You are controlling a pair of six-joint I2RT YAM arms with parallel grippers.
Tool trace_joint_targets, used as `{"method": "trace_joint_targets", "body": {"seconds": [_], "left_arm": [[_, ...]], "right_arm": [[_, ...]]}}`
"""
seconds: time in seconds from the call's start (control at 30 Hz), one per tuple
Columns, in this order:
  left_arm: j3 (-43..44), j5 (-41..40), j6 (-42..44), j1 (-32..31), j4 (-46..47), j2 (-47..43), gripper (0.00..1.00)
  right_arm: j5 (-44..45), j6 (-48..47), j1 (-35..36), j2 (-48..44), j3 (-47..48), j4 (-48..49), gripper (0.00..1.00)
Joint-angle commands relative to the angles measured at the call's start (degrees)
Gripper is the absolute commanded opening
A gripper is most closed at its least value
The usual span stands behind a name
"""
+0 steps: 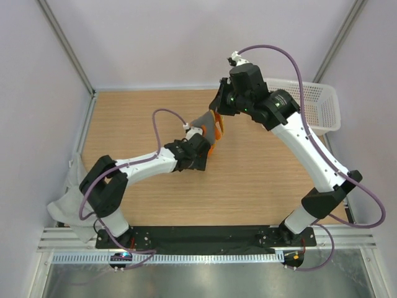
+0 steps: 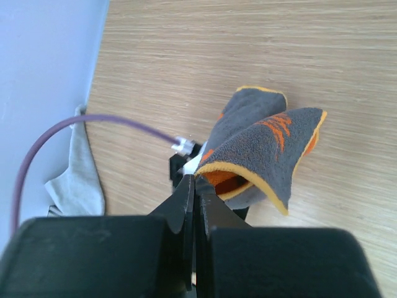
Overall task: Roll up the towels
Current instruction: Flatten the towel
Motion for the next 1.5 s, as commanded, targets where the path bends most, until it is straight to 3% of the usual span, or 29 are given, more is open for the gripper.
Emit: {"method": "trace_joint_targets", "body": {"seconds": [0.0, 0.03, 0.13, 0.17, 0.2, 0.23, 0.33, 0.47, 0.57, 0.63, 0.67, 0.77, 0.87, 1.1, 1.27, 1.47], "left_arm": [[5.34, -5.77, 3.82, 0.11, 8.56, 3.68, 0.87], [6.83, -5.60, 4.43, 0.11, 10.21, 4.39, 0.86], [8.25, -1.85, 7.60, 0.19, 15.04, 6.33, 0.55], [8.95, -0.61, 8.30, 0.11, 15.41, 6.77, 0.24], [9.74, 0.54, 9.61, 0.19, 14.89, 7.38, 0.01], [11.23, 0.81, 10.06, 0.19, 13.85, 7.21, 0.00], [11.42, 0.64, 13.66, 0.19, 9.10, 3.09, 0.00], [11.85, -5.32, 17.97, 0.28, -1.17, -4.99, 0.00], [12.74, -3.33, 18.68, 0.72, -9.18, -9.13, 0.03], [10.46, 4.74, 17.54, 0.55, -9.72, -10.54, 0.18], [8.89, 7.38, 15.19, 0.37, -8.68, -11.15, 0.37], [3.78, 10.74, 9.82, -0.33, -4.37, -9.41, 0.63], [3.24, 10.22, 2.70, -0.33, -3.22, -5.37, 0.72], [8.87, 12.85, -3.73, -0.33, -2.17, 8.43, 0.73], [12.46, 13.12, -5.75, -0.33, -1.02, 15.20, 0.67], [15.20, 15.58, -7.16, -0.33, 1.36, 19.69, 0.67]], "right_arm": [[-2.13, -1.29, 0.18, -3.84, -1.03, -0.95, 0.01], [-2.13, -1.46, 0.09, -3.93, -1.29, -1.38, 0.01], [-2.22, -1.90, 0.09, -4.72, -1.65, -1.91, 0.01], [-2.22, -2.16, -0.09, -4.81, -1.65, -2.18, 0.01], [-2.04, -2.34, -0.44, -4.90, -1.39, -2.53, 0.01], [-1.95, -2.60, -0.61, -5.25, -1.38, -2.70, 0.01], [-0.73, -3.39, -1.93, -5.87, -1.21, -3.84, 0.01], [2.25, -4.27, -3.34, -7.45, -0.77, -5.78, 0.01], [11.37, -5.68, -3.51, -7.63, -1.64, -8.41, 0.01], [20.31, -6.21, -4.04, -7.71, -4.62, -10.87, 0.01], [22.98, -6.30, -4.48, -7.89, -6.38, -11.40, 0.01], [29.75, -5.25, -7.73, -9.99, -15.25, -12.46, 0.01], [29.34, -4.72, -9.84, -13.42, -24.30, -10.97, 0.01], [23.81, -3.75, -9.93, -17.38, -37.66, -8.69, 0.01], [22.39, -3.92, -9.93, -17.56, -40.41, -8.07, 0.01], [21.34, -4.36, -9.84, -16.68, -41.64, -7.19, 0.01]]}}
